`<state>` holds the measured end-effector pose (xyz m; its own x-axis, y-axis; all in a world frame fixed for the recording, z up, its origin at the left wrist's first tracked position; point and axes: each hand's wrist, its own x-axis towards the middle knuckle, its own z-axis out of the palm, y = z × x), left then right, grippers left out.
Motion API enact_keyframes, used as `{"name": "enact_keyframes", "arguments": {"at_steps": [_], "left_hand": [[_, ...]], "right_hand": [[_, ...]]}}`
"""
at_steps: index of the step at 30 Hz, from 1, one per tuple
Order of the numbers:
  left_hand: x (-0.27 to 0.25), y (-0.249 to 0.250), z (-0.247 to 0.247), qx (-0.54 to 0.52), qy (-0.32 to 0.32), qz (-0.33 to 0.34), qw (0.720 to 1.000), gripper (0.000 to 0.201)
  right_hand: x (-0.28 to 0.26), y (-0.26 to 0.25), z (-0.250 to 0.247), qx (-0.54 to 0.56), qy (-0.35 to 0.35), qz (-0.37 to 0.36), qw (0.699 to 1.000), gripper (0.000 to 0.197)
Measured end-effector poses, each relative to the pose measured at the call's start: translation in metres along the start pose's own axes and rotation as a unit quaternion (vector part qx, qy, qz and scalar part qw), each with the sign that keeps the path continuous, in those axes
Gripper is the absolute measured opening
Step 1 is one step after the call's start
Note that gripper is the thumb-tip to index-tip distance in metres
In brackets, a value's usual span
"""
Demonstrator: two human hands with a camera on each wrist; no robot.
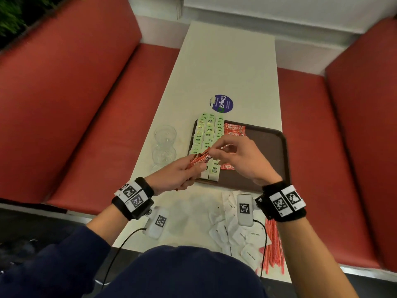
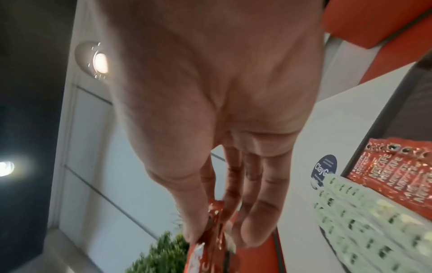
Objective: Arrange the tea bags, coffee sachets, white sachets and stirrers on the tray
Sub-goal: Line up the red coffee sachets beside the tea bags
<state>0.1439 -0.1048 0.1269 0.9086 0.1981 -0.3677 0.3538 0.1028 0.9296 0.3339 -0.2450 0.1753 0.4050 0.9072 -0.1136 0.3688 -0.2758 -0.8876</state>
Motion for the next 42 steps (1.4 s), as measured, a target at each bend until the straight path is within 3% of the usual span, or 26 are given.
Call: {"name": "enact_keyframes", "arguments": {"at_steps": [4, 7, 11, 15, 18, 20, 22, 25, 28, 30, 32, 34, 36, 42], "left_hand": [[0.009, 0.011, -0.004, -0.037, 0.012, 0.025, 0.999, 0.017], [0.019, 0.022, -0.004, -0.084, 0.071, 0.052, 0.993, 0.022], [0.035, 0.03, 0.003, -0.118, 0.147, 0.068, 0.98, 0.043], [0.044, 0.034, 0.012, -0.114, 0.188, 0.086, 0.972, 0.01], [0.051, 0.033, 0.012, -0.109, 0.2, 0.093, 0.969, 0.013], [0.057, 0.032, 0.012, -0.088, 0.203, 0.085, 0.972, 0.013], [0.064, 0.03, 0.015, -0.052, 0.215, 0.076, 0.972, 0.022], [0.073, 0.03, 0.021, -0.009, 0.218, 0.079, 0.973, 0.02], [0.08, 0.031, 0.026, 0.012, 0.211, 0.075, 0.975, 0.025], [0.083, 0.031, 0.028, 0.007, 0.209, 0.069, 0.975, 0.027], [0.084, 0.03, 0.028, 0.013, 0.203, 0.064, 0.977, 0.025], [0.082, 0.024, 0.026, 0.033, 0.205, 0.056, 0.977, 0.016], [0.079, 0.015, 0.021, 0.035, 0.218, 0.036, 0.975, 0.022], [0.062, -0.009, 0.016, 0.011, 0.23, 0.001, 0.973, 0.026]], "right_hand": [[0.005, 0.003, -0.026, 0.117, 0.049, 0.039, 0.991, 0.015], [0.007, 0.007, -0.036, 0.18, 0.089, 0.051, 0.978, 0.012], [0.009, 0.012, -0.028, 0.223, 0.122, 0.052, 0.966, 0.012], [0.008, 0.023, -0.019, 0.265, 0.133, 0.069, 0.953, 0.017], [0.003, 0.03, -0.025, 0.31, 0.125, 0.086, 0.939, 0.018], [-0.002, 0.035, -0.027, 0.22, 0.155, 0.063, 0.961, 0.015], [-0.007, 0.041, -0.027, 0.02, 0.196, -0.01, 0.98, 0.018], [-0.009, 0.057, -0.031, -0.205, 0.184, -0.112, 0.955, 0.034], [-0.006, 0.067, -0.037, -0.334, 0.181, -0.15, 0.913, 0.032], [-0.004, 0.069, -0.04, -0.357, 0.186, -0.166, 0.9, 0.028], [-0.002, 0.074, -0.042, -0.339, 0.182, -0.165, 0.908, 0.027], [-0.001, 0.087, -0.045, -0.315, 0.175, -0.137, 0.923, 0.028], [0.002, 0.109, -0.048, -0.303, 0.161, -0.087, 0.935, 0.028], [0.015, 0.174, -0.031, -0.368, 0.024, 0.033, 0.929, 0.027]]}}
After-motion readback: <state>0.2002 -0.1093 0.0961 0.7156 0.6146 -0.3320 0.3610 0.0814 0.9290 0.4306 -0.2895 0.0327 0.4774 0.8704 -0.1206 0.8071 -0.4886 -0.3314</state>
